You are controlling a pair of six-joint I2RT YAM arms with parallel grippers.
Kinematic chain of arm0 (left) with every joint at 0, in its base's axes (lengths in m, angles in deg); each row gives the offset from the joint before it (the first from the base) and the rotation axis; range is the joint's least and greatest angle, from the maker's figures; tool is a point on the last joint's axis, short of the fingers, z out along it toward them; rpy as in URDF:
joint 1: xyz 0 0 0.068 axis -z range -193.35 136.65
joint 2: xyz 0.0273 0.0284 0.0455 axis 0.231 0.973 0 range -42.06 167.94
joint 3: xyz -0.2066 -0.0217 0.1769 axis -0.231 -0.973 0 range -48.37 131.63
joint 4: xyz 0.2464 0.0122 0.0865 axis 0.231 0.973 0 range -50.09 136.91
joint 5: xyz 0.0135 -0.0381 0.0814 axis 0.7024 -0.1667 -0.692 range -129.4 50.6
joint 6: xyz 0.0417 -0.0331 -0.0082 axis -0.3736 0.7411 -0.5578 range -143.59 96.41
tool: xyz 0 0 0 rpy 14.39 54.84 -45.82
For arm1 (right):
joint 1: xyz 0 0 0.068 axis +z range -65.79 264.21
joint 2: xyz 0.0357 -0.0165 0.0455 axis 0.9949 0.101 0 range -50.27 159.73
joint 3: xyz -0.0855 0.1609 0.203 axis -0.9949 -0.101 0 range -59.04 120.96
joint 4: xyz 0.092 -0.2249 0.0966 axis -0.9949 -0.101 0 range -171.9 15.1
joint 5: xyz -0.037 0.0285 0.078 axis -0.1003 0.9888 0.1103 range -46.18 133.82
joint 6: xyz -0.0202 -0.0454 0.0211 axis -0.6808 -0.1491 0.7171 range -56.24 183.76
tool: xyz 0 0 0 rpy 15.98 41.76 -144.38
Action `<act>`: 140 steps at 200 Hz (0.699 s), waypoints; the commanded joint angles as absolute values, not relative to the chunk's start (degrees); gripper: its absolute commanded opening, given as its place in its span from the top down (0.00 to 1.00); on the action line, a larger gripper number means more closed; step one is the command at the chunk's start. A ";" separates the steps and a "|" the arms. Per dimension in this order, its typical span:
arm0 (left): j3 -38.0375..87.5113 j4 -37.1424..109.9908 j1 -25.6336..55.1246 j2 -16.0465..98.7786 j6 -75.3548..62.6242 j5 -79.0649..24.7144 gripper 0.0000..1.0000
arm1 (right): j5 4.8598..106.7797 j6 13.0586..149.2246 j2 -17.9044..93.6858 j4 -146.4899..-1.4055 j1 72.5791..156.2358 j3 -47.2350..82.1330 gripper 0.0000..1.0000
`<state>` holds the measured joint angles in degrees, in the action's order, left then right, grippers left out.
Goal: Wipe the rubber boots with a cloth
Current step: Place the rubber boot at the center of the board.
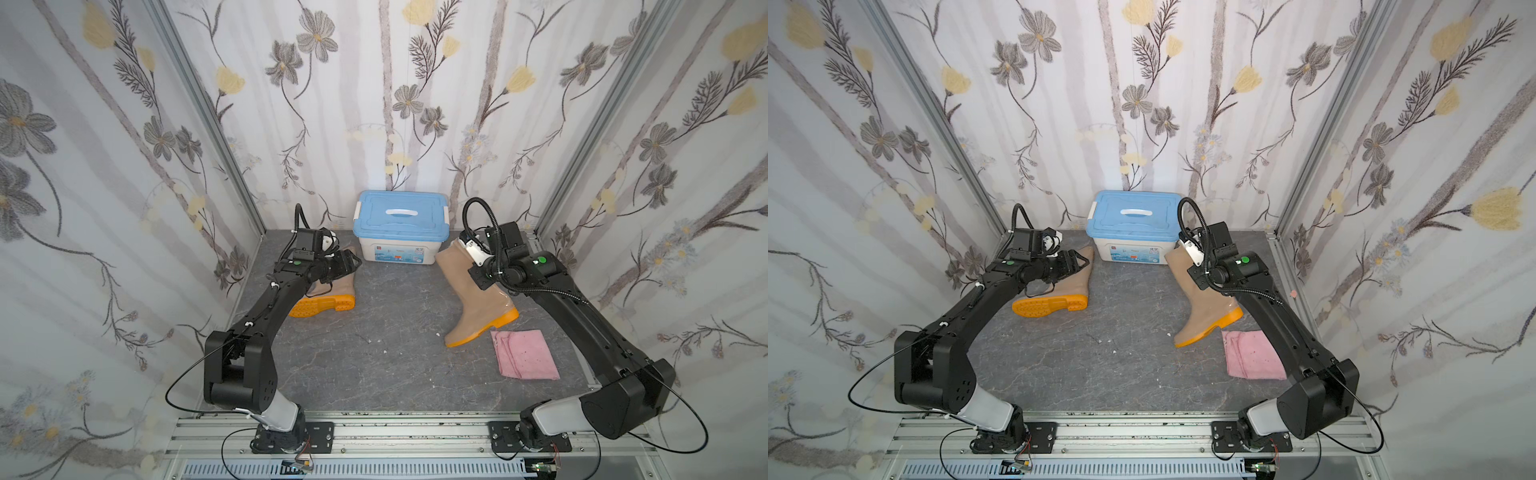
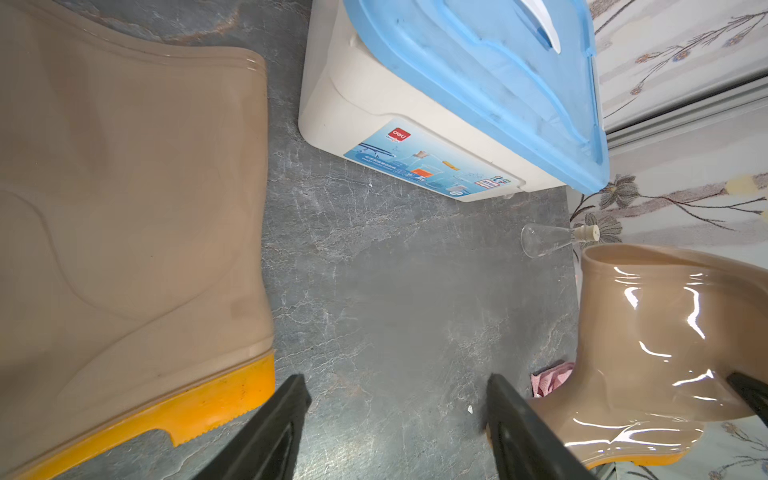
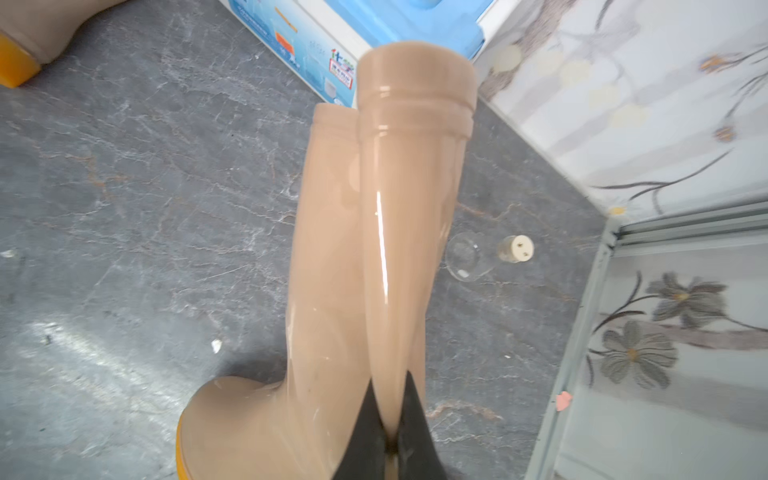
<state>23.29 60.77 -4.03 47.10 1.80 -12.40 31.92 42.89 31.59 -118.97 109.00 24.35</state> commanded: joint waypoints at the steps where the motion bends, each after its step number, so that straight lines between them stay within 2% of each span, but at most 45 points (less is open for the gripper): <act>1: 23.71 61.24 -4.82 46.92 0.58 -13.79 0.29 | 18.16 37.43 31.91 -111.42 111.19 24.06 1.00; 33: 22.88 61.43 -5.99 46.37 0.31 -14.80 0.29 | 9.73 32.23 33.20 -104.68 124.14 17.61 1.00; 79: 21.15 63.20 -11.81 41.63 1.49 -16.66 0.29 | 5.89 44.38 39.74 -112.87 146.50 15.98 1.00; 107: 21.20 64.61 -13.78 39.55 0.99 -16.15 0.28 | 6.50 55.14 41.02 -119.40 154.29 14.24 1.00; 140: 19.33 63.80 -13.98 37.45 1.63 -15.16 0.28 | 4.94 68.58 39.97 -123.28 158.52 8.48 1.00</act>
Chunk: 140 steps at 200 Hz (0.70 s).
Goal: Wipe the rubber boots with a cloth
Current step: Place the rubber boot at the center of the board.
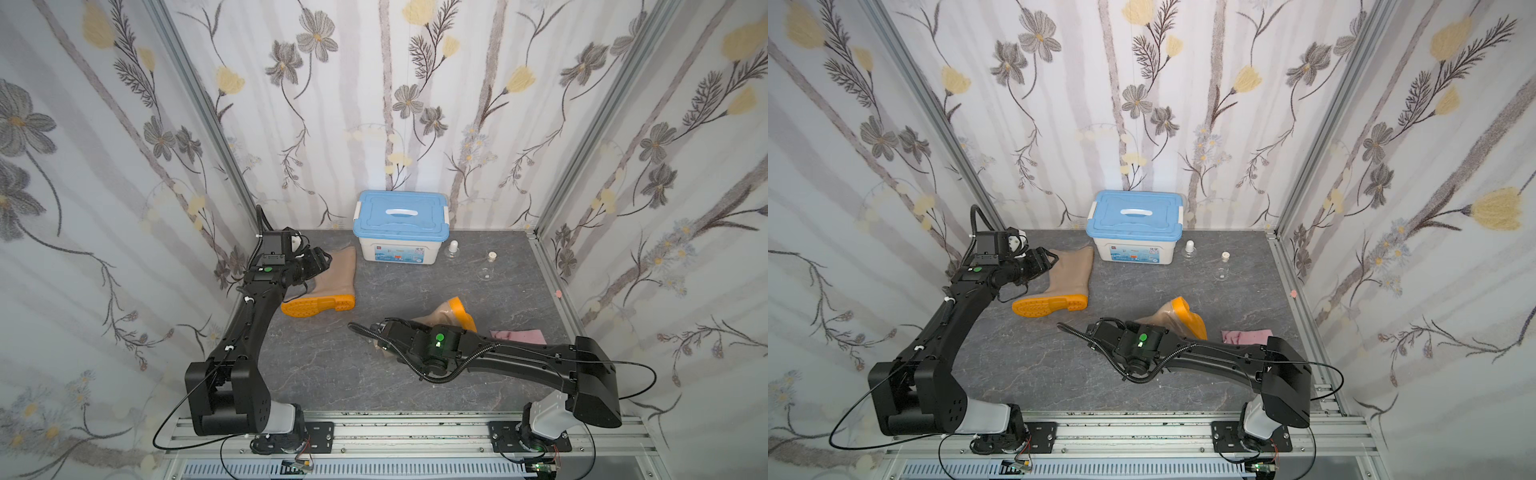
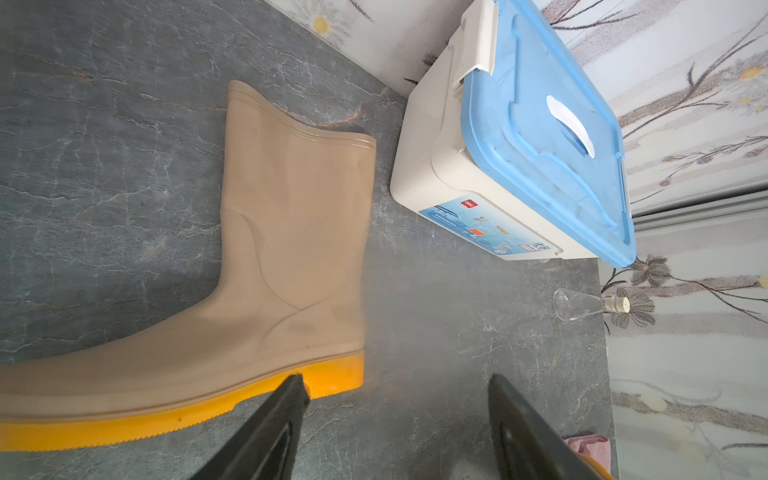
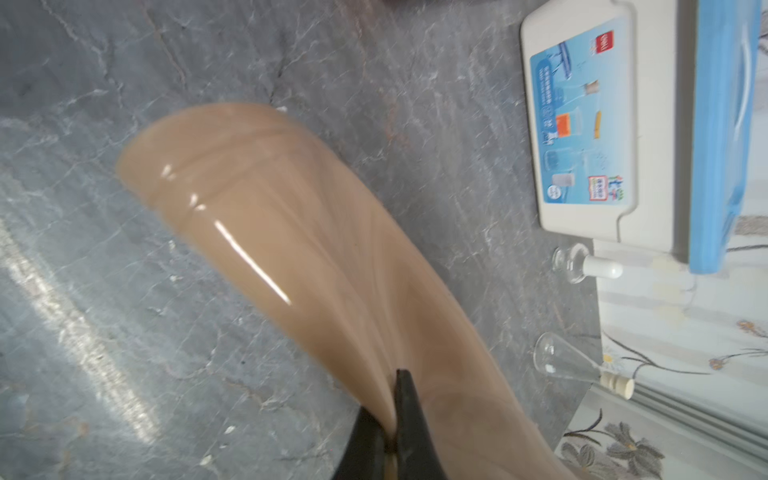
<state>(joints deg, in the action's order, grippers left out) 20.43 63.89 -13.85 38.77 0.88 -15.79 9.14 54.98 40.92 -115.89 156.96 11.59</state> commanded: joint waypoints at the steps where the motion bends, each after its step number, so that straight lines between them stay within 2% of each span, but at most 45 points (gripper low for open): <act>1: 19.27 63.76 -13.97 37.42 1.64 -15.15 0.28 | 4.91 68.80 39.89 -123.30 158.58 8.29 1.00; 25: 19.20 63.49 -13.97 37.13 1.64 -14.98 0.27 | 2.38 71.07 37.85 -123.37 158.40 6.18 1.00; 79: 19.72 64.40 -13.97 38.53 0.45 -15.90 0.27 | 1.46 59.80 37.86 -114.29 152.55 7.42 1.00; 140: 20.92 65.13 -14.40 40.00 -0.21 -15.87 0.27 | 7.33 40.24 40.36 -103.92 137.65 19.09 1.00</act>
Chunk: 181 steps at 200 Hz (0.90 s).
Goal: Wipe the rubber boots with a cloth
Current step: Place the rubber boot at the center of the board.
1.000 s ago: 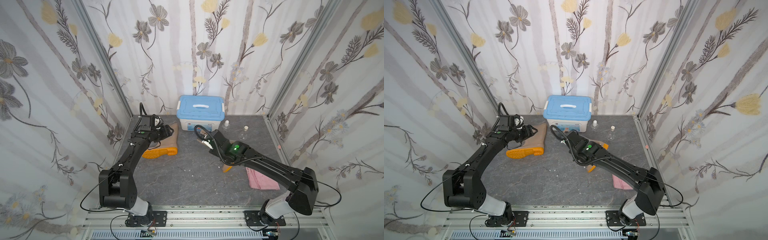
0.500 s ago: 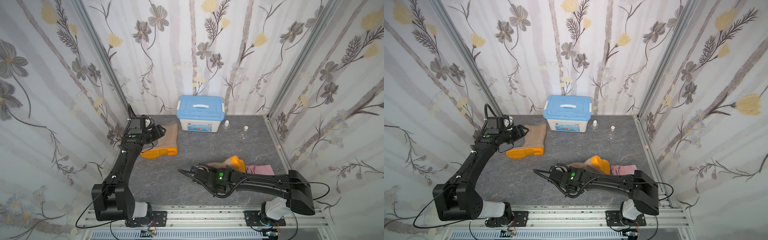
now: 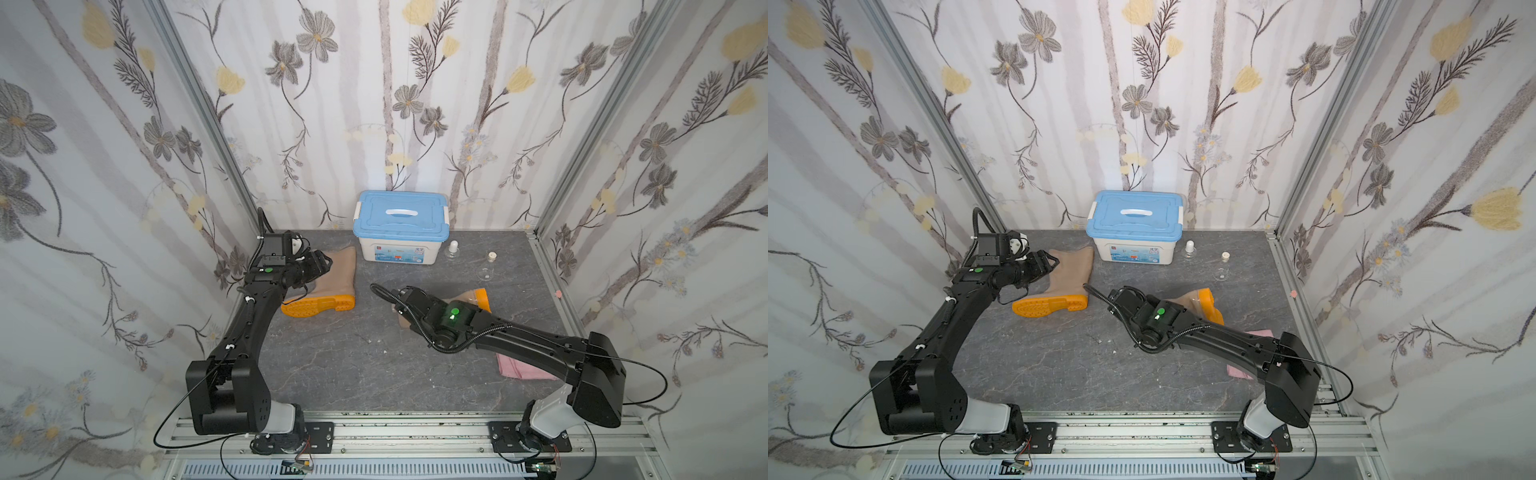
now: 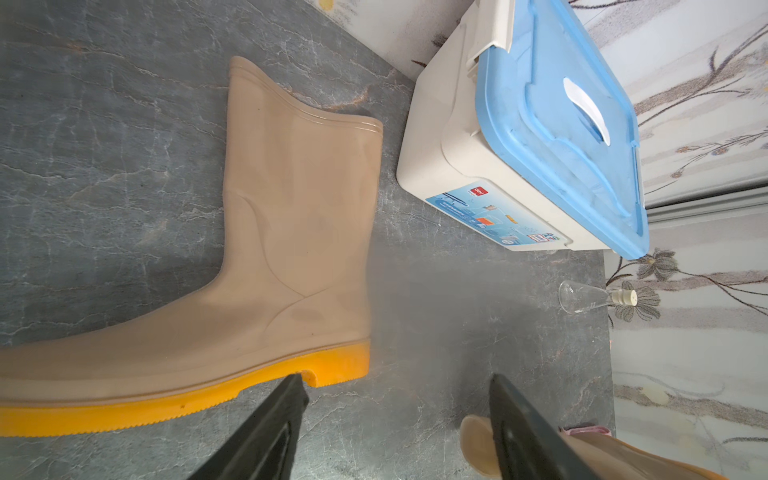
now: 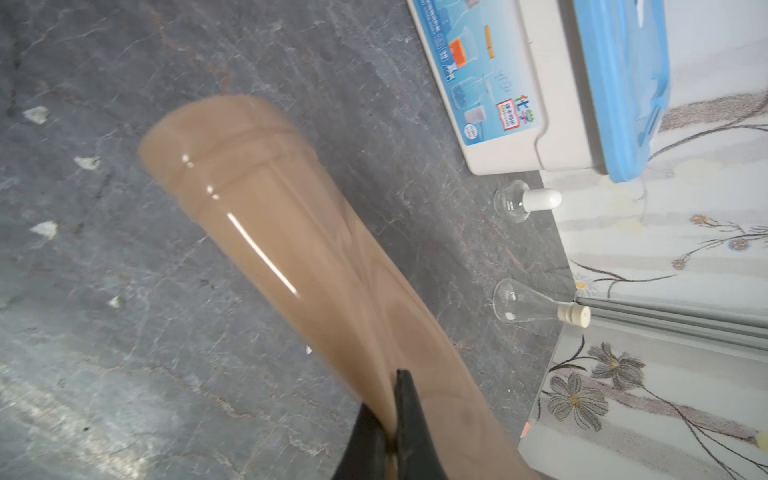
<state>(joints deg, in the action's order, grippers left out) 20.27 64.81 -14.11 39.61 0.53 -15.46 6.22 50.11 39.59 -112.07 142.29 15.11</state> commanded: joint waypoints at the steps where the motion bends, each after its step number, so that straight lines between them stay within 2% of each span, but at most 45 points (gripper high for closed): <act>1: 20.95 65.13 -14.41 40.01 -0.21 -15.86 0.27 | 7.34 40.04 40.35 -103.78 137.38 19.27 1.00; 49: 22.12 65.22 -14.84 42.39 -0.21 -15.67 0.27 | 10.97 30.77 42.97 -95.54 127.14 23.38 1.00; 135: 21.13 64.27 -14.85 41.72 0.41 -14.79 0.27 | 9.57 13.14 43.65 -81.46 120.57 26.74 1.00; 158: 20.01 63.75 -14.85 40.70 0.53 -14.62 0.27 | 9.17 12.55 41.77 -81.09 121.52 25.23 1.00; 181: 18.17 62.56 -14.85 39.88 1.01 -14.62 0.27 | 6.10 11.97 38.99 -79.71 127.83 19.22 1.00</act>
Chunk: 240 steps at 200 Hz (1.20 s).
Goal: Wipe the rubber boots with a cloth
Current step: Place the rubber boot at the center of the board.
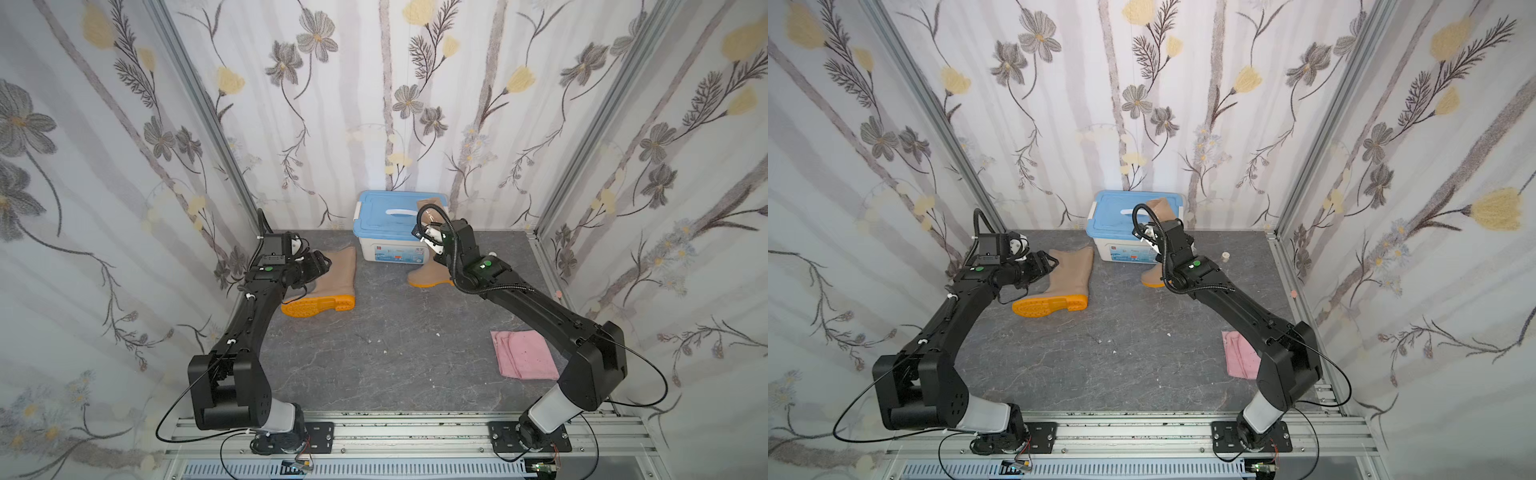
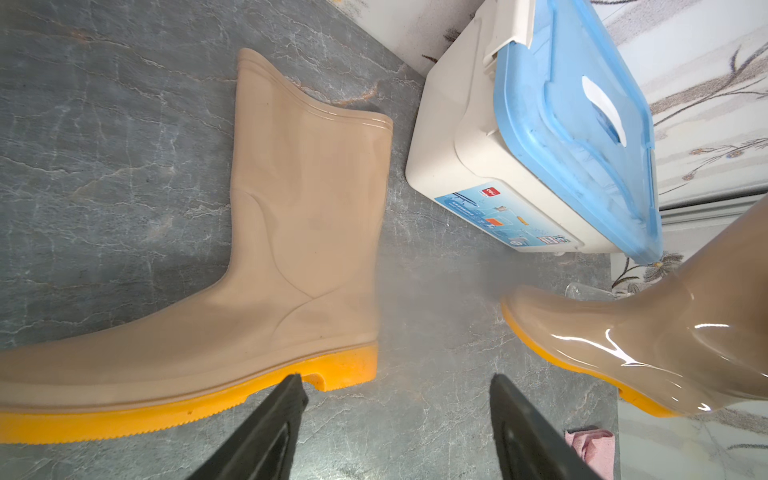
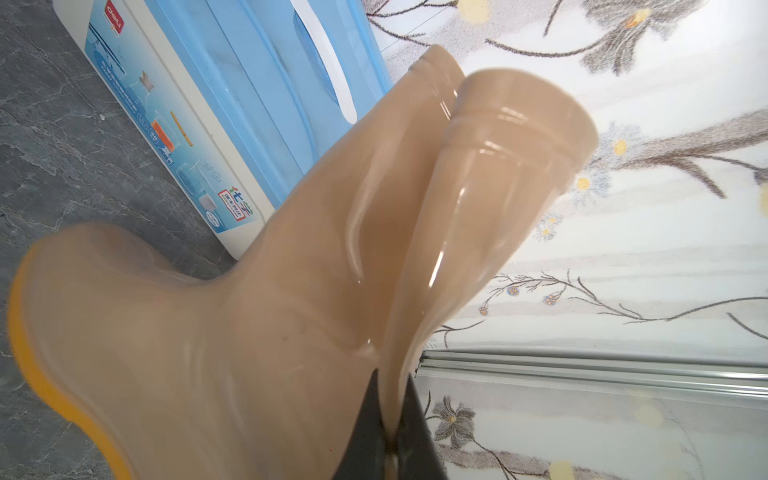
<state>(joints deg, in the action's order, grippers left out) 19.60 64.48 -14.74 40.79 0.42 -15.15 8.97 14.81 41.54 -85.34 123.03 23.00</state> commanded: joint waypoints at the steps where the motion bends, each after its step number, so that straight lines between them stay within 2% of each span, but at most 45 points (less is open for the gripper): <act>1: 18.08 62.48 -14.85 39.82 0.97 -14.62 0.27 | 5.93 12.07 38.96 -79.72 128.17 18.94 1.00; 39: 16.50 62.09 -15.07 37.88 1.20 -15.05 0.27 | -0.18 21.55 39.89 -84.57 145.14 7.80 1.00; 69: 15.47 63.19 -16.04 35.20 1.15 -15.45 0.27 | -1.92 38.68 45.36 -96.34 157.83 5.03 1.00; 87: 14.11 63.25 -16.55 33.25 1.32 -15.41 0.27 | -0.76 48.90 48.78 -102.53 162.65 5.55 1.00; 117: 11.05 61.73 -16.66 30.65 2.70 -14.29 0.26 | 2.74 63.31 50.80 -107.82 164.48 5.03 1.00; 165: 7.76 59.77 -15.96 28.56 4.28 -13.99 0.26 | 6.69 74.35 52.34 -109.46 162.47 4.13 1.00; 180: 7.53 59.19 -15.36 29.24 4.33 -14.09 0.26 | 6.68 74.12 54.29 -109.90 160.85 5.89 0.79; 195: 7.70 58.94 -14.33 29.82 4.45 -13.91 0.26 | 7.10 73.11 55.62 -111.91 159.04 9.36 0.42; 205: 7.70 58.87 -13.19 29.81 4.33 -14.08 0.26 | 7.53 72.36 55.50 -113.31 158.20 11.52 0.27; 217: 7.78 59.50 -11.69 31.14 3.65 -14.51 0.26 | 8.55 72.26 54.16 -115.87 157.38 14.16 0.19; 240: 7.20 60.55 -9.25 31.23 3.24 -13.97 0.25 | 11.09 75.50 48.82 -122.17 154.63 19.38 0.14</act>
<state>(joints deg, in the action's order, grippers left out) 7.64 60.77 -11.03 31.04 3.64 -14.30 9.47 71.02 53.54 -114.25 156.65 15.28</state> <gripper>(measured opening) 0.745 0.926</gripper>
